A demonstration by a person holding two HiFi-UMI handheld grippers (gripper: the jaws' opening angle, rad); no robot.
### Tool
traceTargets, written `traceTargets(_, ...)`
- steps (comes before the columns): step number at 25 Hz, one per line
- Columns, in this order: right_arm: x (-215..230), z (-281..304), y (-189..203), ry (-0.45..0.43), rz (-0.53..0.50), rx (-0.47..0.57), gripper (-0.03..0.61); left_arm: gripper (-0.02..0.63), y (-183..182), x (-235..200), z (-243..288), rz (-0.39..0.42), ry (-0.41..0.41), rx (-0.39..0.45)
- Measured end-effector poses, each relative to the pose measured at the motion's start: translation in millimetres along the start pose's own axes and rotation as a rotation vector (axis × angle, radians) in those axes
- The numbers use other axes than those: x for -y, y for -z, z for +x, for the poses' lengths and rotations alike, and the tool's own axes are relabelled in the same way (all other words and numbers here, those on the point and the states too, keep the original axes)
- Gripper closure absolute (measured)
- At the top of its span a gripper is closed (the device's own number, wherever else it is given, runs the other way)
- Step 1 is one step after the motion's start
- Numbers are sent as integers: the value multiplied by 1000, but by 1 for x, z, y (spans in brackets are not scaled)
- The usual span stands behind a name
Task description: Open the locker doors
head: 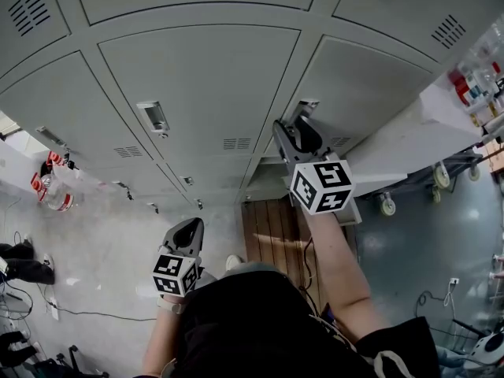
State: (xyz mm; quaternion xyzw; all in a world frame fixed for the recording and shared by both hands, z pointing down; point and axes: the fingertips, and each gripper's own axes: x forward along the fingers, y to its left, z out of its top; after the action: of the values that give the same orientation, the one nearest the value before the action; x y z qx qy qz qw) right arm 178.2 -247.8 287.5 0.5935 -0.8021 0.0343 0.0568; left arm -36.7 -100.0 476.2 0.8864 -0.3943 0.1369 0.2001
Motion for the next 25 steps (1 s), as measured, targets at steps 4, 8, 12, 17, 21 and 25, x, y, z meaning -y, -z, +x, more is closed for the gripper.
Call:
traceTargets(4,0,-10,2,37,4,-9,394,594,0,0,-1,9,32,-13)
traceTargets(8,-1,-23,4,92,10,-14,416,594,-1,-3,-1,29,79,-22)
traceTargets(12,-2,-38,6,162,22,-21,431,594,1,-6,0,44,138,-47)
traceTargets(17,-3,-60,10,244,39,-32,442,594,1,-5,-1,77,229,-78)
traceTargets(21,-4,-78,13,306,54,-35,433,594,-1,-3,-2,110,301,-92)
traceTargets(25,-3,-95,16,374,68,-33,422,594,-1,-4,-5,134,357,-109)
